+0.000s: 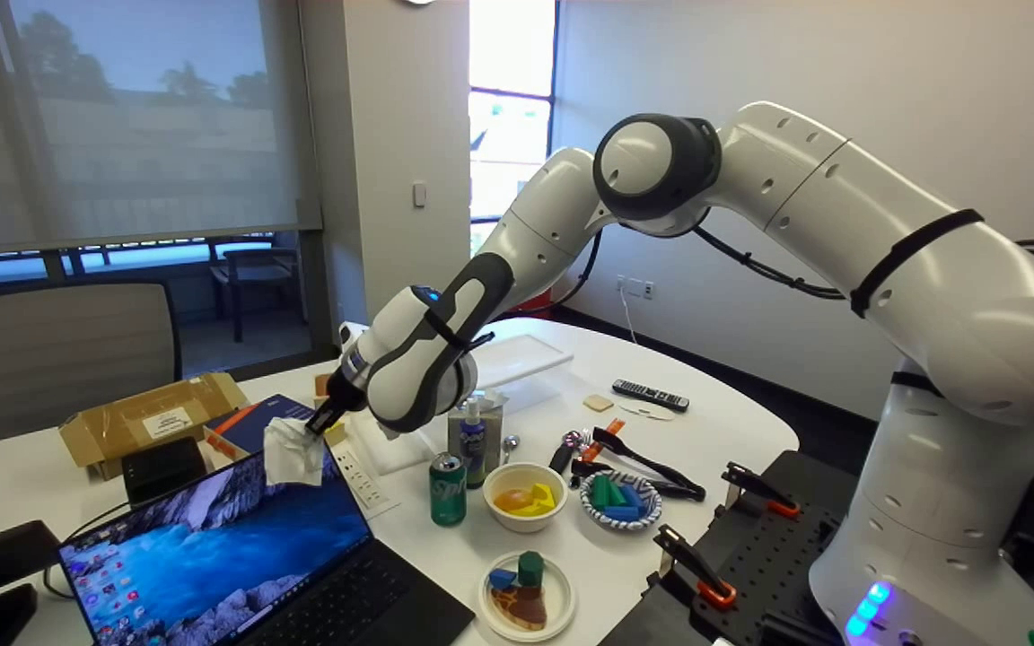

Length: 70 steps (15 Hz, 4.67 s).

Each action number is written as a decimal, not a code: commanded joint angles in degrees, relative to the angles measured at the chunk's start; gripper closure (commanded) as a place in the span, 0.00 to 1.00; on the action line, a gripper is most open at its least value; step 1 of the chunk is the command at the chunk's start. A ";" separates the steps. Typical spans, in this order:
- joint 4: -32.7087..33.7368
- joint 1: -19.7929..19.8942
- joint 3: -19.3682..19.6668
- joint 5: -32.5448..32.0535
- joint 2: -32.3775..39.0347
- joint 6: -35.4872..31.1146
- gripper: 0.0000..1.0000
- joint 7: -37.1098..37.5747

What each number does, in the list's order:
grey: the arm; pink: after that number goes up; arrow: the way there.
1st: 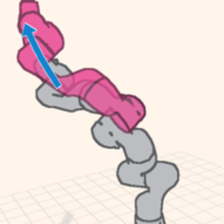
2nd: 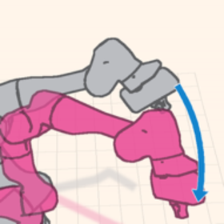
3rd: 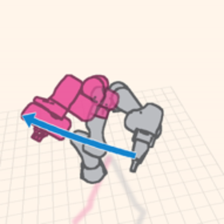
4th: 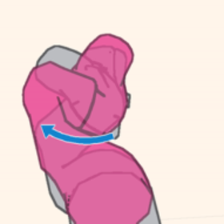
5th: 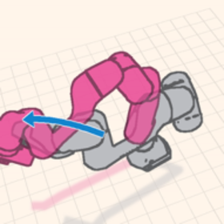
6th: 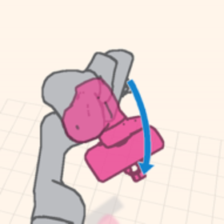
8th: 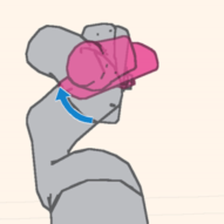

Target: Use the white napkin to wipe the laptop screen.

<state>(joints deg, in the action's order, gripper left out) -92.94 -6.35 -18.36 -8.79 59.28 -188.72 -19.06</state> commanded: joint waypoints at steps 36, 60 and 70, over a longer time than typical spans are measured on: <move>-5.97 -2.14 0.18 -4.59 -3.33 4.84 1.00 1.96; -27.19 -11.20 48.54 17.62 -20.73 5.52 1.00 24.58; -7.21 -5.52 45.32 15.44 -2.98 30.18 1.00 43.68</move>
<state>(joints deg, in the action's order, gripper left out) -107.62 -15.03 29.28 8.02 52.46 -163.41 20.89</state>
